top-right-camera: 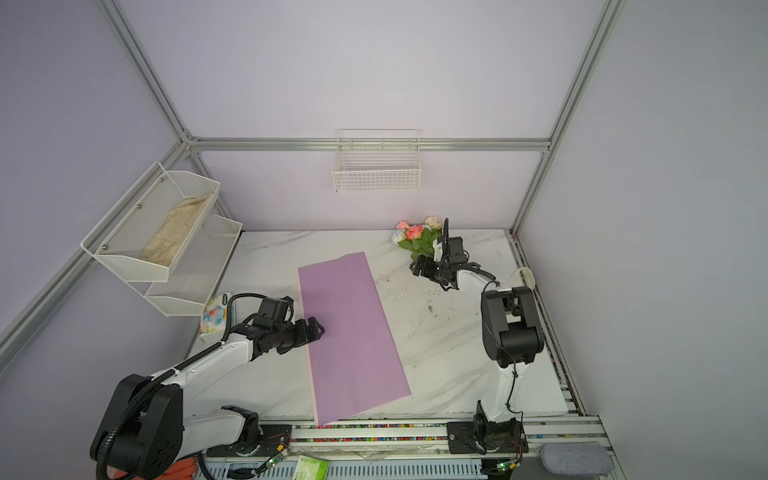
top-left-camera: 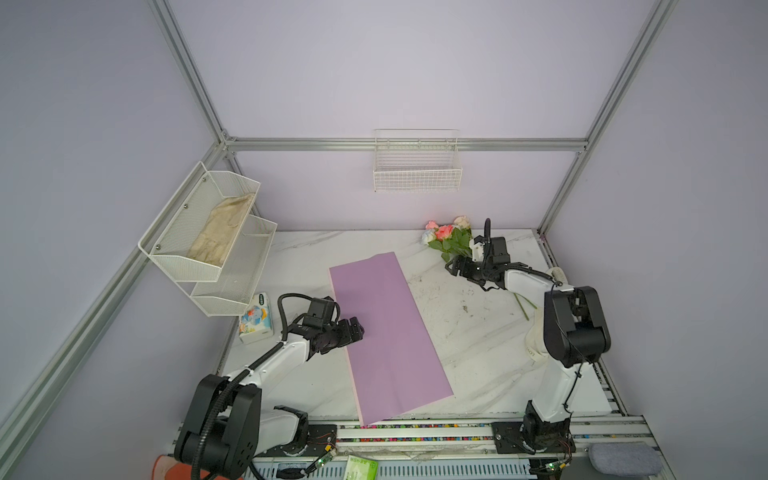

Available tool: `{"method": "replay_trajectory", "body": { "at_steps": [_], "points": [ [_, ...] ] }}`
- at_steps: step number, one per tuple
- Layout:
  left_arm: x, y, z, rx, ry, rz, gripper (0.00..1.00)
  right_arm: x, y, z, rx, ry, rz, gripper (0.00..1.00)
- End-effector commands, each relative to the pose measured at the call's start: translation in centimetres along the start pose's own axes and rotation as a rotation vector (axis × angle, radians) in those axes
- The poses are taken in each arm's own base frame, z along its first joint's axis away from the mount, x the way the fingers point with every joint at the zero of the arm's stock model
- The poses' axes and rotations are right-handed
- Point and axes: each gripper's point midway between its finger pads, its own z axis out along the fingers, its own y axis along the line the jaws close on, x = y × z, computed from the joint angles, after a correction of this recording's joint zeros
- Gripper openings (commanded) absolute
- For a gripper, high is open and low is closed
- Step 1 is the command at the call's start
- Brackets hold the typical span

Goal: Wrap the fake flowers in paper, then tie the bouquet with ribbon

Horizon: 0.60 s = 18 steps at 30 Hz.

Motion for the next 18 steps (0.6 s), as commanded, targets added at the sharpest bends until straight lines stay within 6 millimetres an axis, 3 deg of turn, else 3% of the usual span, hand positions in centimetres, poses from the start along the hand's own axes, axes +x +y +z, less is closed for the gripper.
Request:
{"method": "replay_trajectory", "body": {
  "at_steps": [1,4,7,12,18],
  "points": [
    [1.3,-0.6,-0.2,0.047,0.042,-0.036,0.95,5.7,2.8,-0.3,-0.066,0.123,-0.026,0.79],
    [1.7,-0.8,0.0,0.061,0.067,-0.041,0.94,8.9,3.4,-0.4,-0.067,0.172,0.000,0.70],
    [1.9,-0.7,0.2,0.055,0.079,-0.050,0.93,11.3,4.8,0.1,-0.116,0.213,0.013,0.67],
    [2.4,-0.3,0.9,0.036,0.110,-0.058,0.92,14.2,4.6,1.6,-0.093,0.276,0.007,0.65],
    [2.5,-0.1,1.7,0.016,0.132,-0.063,0.91,16.0,4.1,3.6,-0.103,0.354,0.013,0.50]
  ]
}}
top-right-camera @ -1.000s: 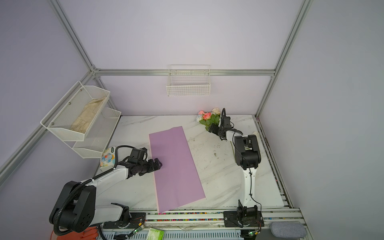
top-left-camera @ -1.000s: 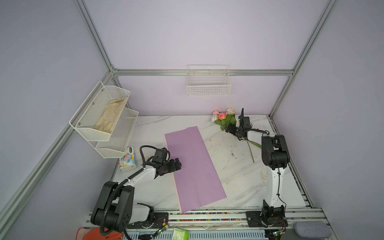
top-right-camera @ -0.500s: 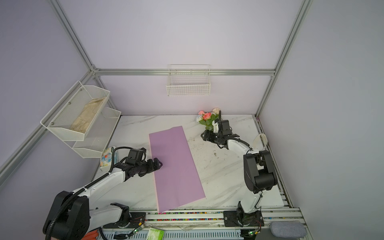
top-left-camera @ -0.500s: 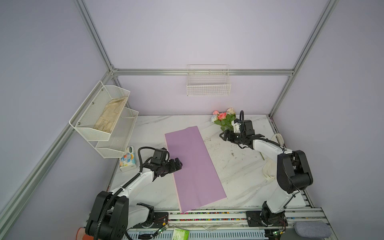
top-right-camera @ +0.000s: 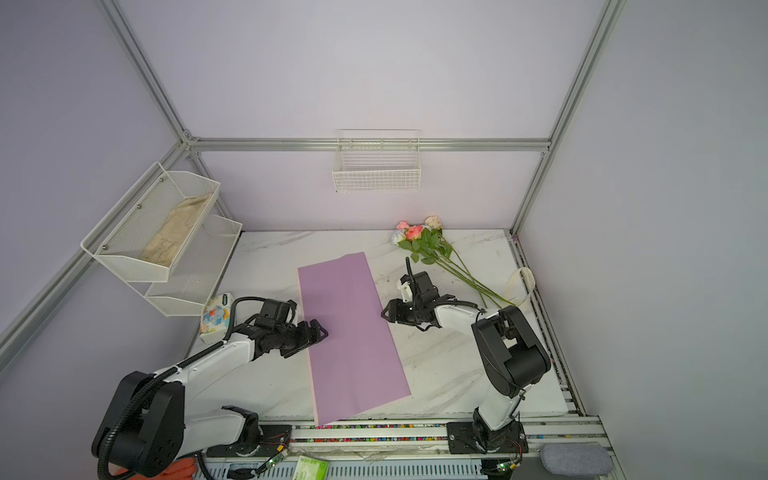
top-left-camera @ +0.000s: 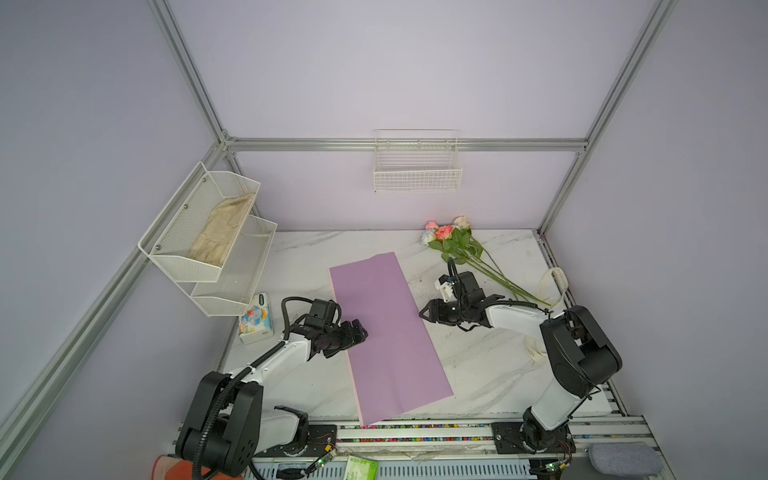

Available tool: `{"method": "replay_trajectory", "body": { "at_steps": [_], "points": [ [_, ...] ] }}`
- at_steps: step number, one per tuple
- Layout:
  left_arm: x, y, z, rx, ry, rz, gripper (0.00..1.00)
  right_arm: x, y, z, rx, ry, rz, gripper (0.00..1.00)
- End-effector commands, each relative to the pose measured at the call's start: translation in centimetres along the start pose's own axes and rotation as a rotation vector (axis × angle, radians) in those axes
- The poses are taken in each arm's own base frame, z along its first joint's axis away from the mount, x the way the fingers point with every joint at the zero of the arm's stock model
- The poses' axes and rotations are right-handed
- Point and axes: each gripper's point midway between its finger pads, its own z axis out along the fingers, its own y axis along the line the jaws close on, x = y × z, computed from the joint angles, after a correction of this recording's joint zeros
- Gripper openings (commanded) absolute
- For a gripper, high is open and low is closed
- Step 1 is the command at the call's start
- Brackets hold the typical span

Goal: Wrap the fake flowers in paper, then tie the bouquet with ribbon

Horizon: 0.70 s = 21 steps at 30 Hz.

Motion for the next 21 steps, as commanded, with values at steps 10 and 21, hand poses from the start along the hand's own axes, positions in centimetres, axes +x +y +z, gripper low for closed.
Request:
{"method": "replay_trajectory", "body": {
  "at_steps": [10,21],
  "points": [
    [-0.8,-1.1,2.0,0.039,0.014,-0.058,0.90,-1.7,-0.6,5.2,-0.034,0.050,0.007,0.40],
    [-2.4,0.7,0.1,-0.095,-0.094,-0.162,0.92,-5.7,-1.1,7.0,0.027,-0.008,-0.005,0.41]
  ]
}}
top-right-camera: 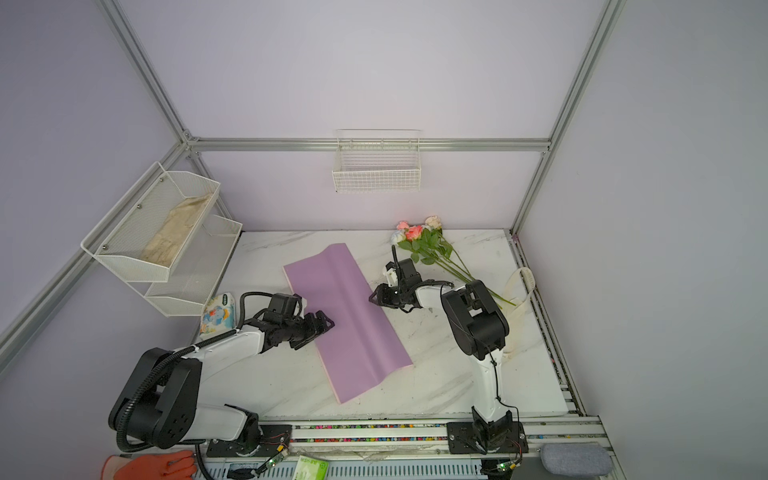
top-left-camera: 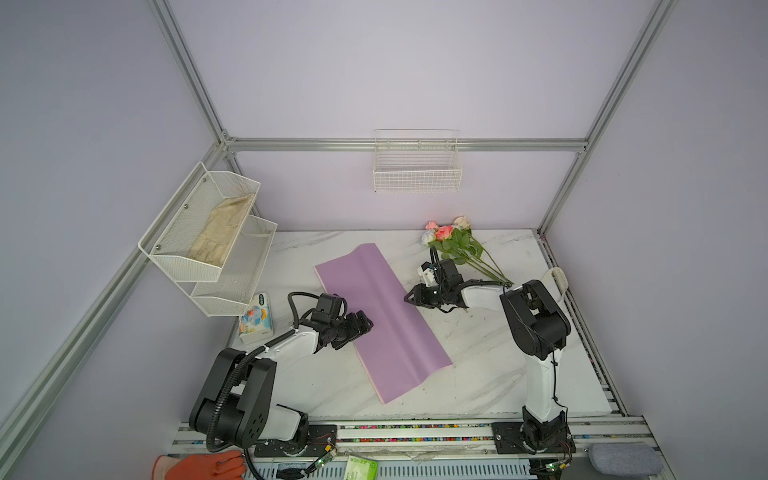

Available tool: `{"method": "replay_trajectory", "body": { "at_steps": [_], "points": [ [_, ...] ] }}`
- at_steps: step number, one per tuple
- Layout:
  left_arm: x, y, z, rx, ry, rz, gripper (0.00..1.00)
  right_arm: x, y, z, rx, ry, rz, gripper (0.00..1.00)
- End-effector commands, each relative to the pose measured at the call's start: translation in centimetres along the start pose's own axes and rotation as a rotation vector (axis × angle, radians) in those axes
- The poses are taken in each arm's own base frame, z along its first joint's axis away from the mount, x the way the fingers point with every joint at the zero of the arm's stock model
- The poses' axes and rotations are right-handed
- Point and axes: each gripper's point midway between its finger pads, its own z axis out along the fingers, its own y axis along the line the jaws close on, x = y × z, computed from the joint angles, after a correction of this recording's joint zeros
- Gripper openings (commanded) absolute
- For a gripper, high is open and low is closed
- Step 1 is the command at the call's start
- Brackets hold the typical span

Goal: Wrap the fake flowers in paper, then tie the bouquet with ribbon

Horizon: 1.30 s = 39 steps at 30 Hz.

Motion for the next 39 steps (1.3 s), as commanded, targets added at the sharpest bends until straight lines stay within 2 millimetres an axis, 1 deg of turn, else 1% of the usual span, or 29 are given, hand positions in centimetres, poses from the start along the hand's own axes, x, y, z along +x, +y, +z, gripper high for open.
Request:
{"method": "replay_trajectory", "body": {
  "at_steps": [1,3,4,5,7,9,11,14,17,19,26,33,39],
  "points": [
    [0.0,2.3,-1.7,-0.129,-0.041,-0.072,0.92,1.5,-2.8,0.4,0.105,0.038,0.038,0.41],
    [0.1,2.8,-2.7,-0.148,-0.066,-0.093,0.95,1.7,-2.9,0.2,0.107,0.040,0.041,0.41],
    [0.2,2.7,-3.2,-0.136,-0.079,-0.100,0.95,1.9,-2.9,0.2,0.107,0.046,0.042,0.41],
    [0.3,2.5,-3.4,-0.114,-0.085,-0.101,0.95,2.1,-3.0,0.1,0.107,0.049,0.043,0.41],
    [0.5,1.3,-3.7,-0.030,-0.091,-0.100,0.92,2.6,-3.1,0.1,0.101,0.058,0.046,0.41],
    [0.9,0.1,-3.7,0.047,-0.072,-0.103,0.89,2.9,-3.4,0.0,0.107,0.062,0.050,0.41],
    [1.3,-0.6,-3.5,0.096,-0.053,-0.114,0.86,3.1,-3.5,-0.1,0.109,0.066,0.052,0.41],
    [1.5,-0.8,-2.8,0.114,-0.029,-0.123,0.83,3.4,-3.5,-0.1,0.108,0.071,0.051,0.41],
    [1.6,-0.9,-2.2,0.113,-0.005,-0.132,0.82,3.4,-3.5,-0.2,0.108,0.071,0.052,0.41],
    [1.7,-0.5,-1.9,0.100,-0.001,-0.141,0.82,3.4,-3.6,-0.2,0.109,0.071,0.051,0.41],
    [2.5,1.7,-1.1,0.016,0.011,-0.185,0.84,3.7,-3.6,-0.2,0.108,0.077,0.052,0.41],
    [2.7,2.6,-1.1,-0.042,0.018,-0.183,0.86,4.0,-3.8,-0.1,0.109,0.087,0.058,0.41],
    [2.8,2.9,-0.9,-0.057,0.027,-0.172,0.87,4.2,-3.8,0.0,0.104,0.094,0.059,0.41]
  ]
}}
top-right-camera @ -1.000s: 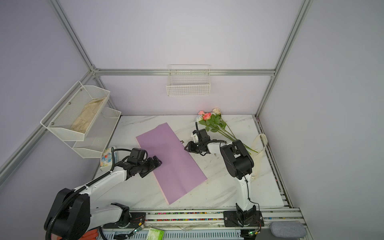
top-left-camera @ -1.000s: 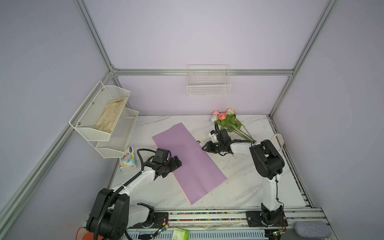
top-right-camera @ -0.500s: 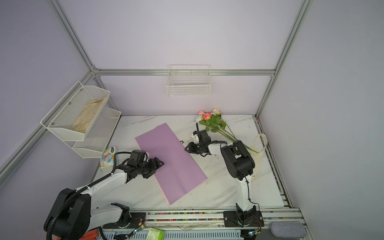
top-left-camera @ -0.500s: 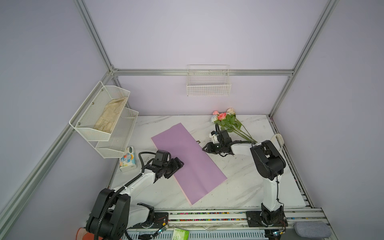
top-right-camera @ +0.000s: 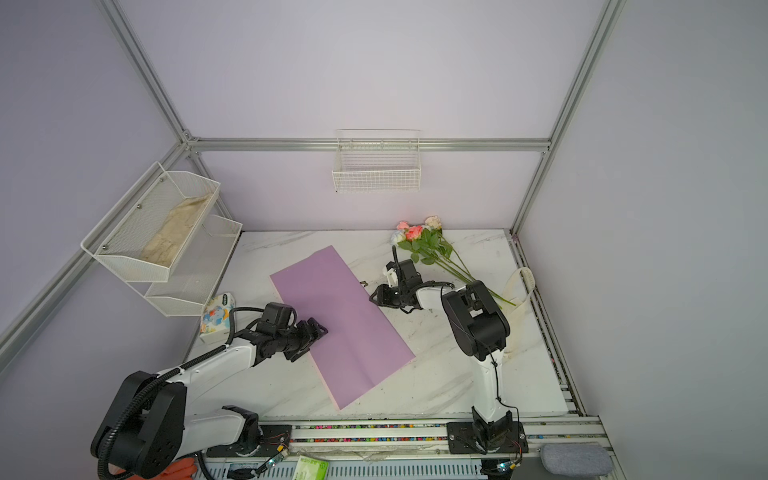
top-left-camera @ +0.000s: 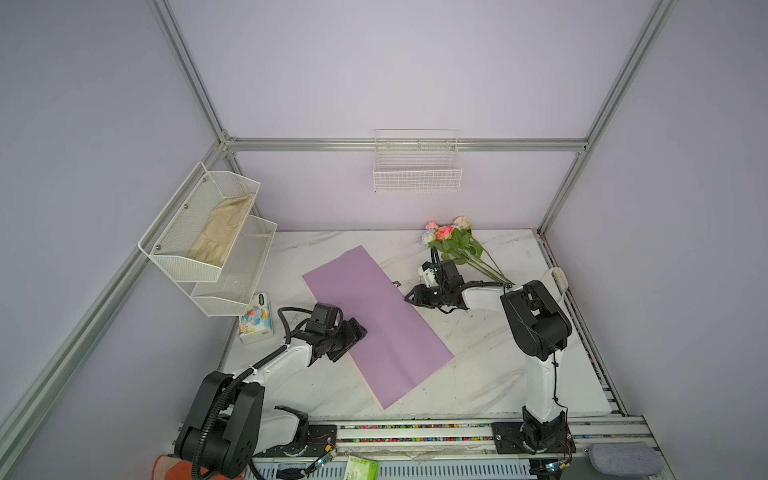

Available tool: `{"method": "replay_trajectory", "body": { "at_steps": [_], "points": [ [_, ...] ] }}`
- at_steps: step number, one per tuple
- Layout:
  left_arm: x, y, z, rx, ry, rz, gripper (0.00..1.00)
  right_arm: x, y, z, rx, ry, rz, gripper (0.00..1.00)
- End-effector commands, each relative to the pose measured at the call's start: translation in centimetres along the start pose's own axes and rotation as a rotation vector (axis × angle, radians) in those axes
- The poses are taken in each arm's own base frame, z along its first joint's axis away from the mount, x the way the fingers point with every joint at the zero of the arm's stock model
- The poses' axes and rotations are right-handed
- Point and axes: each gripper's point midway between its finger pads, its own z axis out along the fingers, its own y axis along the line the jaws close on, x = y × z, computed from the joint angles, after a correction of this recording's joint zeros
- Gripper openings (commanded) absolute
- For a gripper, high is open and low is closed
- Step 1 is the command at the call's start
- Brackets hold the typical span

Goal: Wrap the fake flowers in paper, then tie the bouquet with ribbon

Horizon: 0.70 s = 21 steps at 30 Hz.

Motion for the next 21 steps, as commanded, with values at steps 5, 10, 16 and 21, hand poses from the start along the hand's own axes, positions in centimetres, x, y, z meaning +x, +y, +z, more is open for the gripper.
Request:
{"method": "replay_trajectory", "body": {
  "at_steps": [5,10,16,21],
  "points": [
    [0.7,2.4,0.2,-0.102,0.017,-0.022,0.90,4.2,-3.4,0.5,0.094,0.122,0.074,0.41],
    [0.6,2.2,-0.1,-0.115,0.022,-0.018,0.92,4.4,-3.5,0.5,0.094,0.126,0.075,0.41],
    [0.2,1.7,-0.8,-0.096,-0.013,0.003,0.92,4.7,-3.4,0.4,0.089,0.129,0.082,0.41],
    [0.4,1.3,0.0,-0.086,0.021,0.009,0.91,4.9,-3.6,0.5,0.091,0.135,0.088,0.41]
  ]
}}
